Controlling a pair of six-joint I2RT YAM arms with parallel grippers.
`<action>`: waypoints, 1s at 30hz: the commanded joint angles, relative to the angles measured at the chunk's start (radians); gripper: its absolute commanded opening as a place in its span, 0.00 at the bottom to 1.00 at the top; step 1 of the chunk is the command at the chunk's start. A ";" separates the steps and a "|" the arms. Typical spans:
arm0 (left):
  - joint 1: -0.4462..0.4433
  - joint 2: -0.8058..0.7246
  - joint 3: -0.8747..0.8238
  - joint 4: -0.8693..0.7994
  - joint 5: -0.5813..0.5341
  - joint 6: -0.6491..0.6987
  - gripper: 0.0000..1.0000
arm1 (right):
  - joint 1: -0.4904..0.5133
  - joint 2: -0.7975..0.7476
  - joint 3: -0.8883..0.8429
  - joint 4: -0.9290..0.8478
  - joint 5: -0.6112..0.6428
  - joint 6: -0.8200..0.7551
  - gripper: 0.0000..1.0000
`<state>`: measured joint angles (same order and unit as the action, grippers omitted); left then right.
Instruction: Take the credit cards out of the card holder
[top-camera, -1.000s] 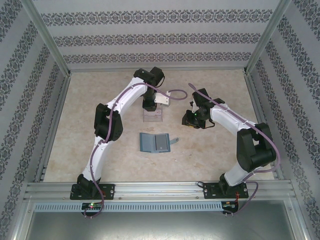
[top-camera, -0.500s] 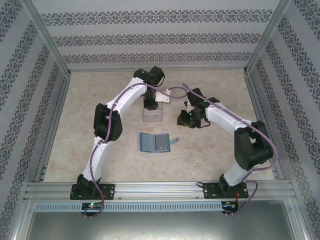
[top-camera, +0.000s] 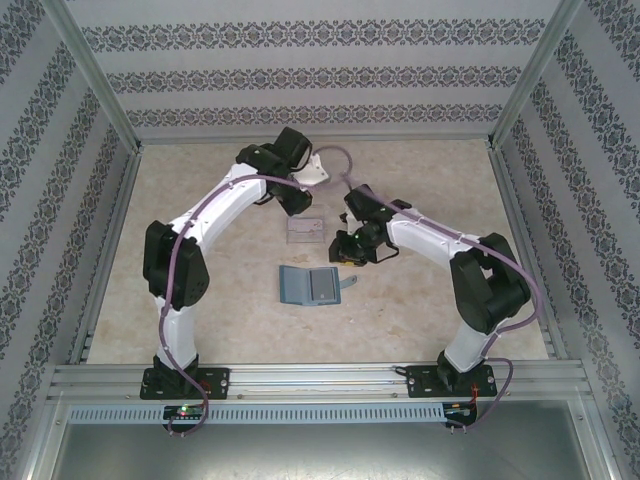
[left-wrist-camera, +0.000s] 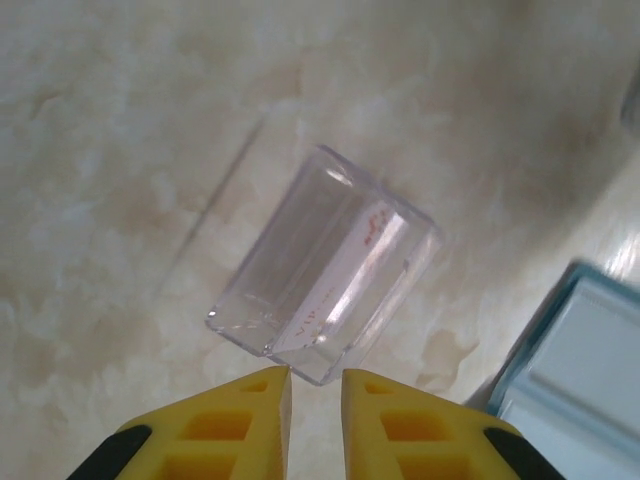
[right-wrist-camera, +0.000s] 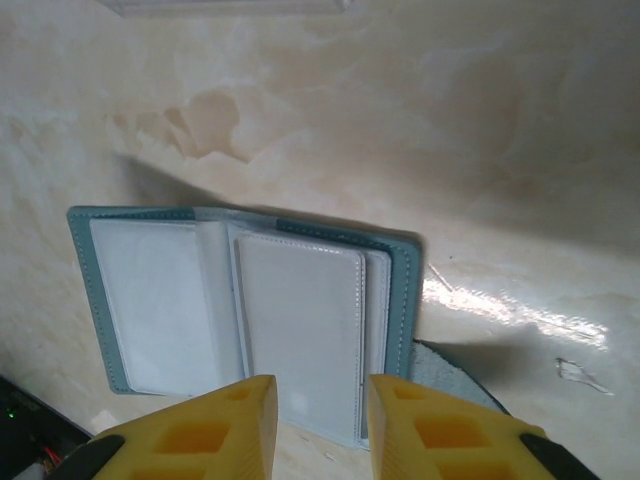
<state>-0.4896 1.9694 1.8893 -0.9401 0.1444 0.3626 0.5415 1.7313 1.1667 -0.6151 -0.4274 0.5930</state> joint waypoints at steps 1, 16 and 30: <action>0.032 -0.025 -0.026 0.067 -0.025 -0.310 0.18 | 0.016 0.020 -0.030 0.010 -0.026 0.024 0.31; 0.008 -0.167 -0.361 0.240 0.166 -0.775 0.24 | 0.006 0.056 -0.080 -0.028 0.079 -0.011 0.29; -0.128 -0.230 -0.600 0.469 0.244 -1.013 0.19 | -0.008 0.083 -0.122 0.007 0.093 -0.024 0.24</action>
<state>-0.6094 1.7710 1.3277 -0.5549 0.3698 -0.5617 0.5396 1.8027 1.0653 -0.6140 -0.3561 0.5842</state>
